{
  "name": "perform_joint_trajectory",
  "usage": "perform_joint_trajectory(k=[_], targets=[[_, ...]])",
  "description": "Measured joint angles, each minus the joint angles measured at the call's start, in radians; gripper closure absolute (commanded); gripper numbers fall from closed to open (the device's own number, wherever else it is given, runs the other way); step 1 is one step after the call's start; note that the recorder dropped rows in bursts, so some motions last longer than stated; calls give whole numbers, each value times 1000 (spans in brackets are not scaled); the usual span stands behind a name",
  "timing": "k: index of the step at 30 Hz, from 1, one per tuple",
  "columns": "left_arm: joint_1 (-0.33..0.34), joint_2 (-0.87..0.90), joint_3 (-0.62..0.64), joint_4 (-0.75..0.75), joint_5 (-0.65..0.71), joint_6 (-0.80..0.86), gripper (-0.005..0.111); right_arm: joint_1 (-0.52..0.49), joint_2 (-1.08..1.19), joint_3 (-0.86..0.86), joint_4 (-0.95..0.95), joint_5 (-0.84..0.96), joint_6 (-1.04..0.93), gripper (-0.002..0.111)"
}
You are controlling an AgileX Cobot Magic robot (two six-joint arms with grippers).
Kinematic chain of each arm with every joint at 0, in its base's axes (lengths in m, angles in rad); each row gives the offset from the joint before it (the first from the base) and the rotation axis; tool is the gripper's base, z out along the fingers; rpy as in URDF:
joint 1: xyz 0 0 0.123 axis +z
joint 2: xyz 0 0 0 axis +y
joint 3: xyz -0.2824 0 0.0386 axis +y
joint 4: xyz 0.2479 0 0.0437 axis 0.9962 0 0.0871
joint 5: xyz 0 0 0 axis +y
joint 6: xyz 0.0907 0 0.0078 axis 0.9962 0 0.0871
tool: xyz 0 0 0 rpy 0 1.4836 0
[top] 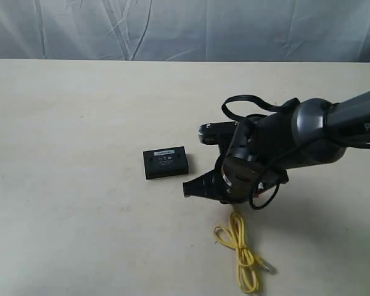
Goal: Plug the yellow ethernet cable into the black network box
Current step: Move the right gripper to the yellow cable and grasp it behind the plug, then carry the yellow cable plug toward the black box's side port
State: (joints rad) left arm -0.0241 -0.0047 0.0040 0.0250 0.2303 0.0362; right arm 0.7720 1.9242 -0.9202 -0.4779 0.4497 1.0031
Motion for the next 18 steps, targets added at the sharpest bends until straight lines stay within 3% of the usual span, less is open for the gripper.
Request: perform_joint_trajectory(k=[7,10,14,18], targets=[[0,0,0,0,0,0,107,0,-24,3,-81,56,-478,109],[0,0,0,0,0,0,107,0,-99,12,-86,128,-836,109],[0,0,0,0,0,0,107,0,-165,15,56,130,-1228,109],[0,0,0,0,0,0,107,0,-163,102,151,25,-1397,109]])
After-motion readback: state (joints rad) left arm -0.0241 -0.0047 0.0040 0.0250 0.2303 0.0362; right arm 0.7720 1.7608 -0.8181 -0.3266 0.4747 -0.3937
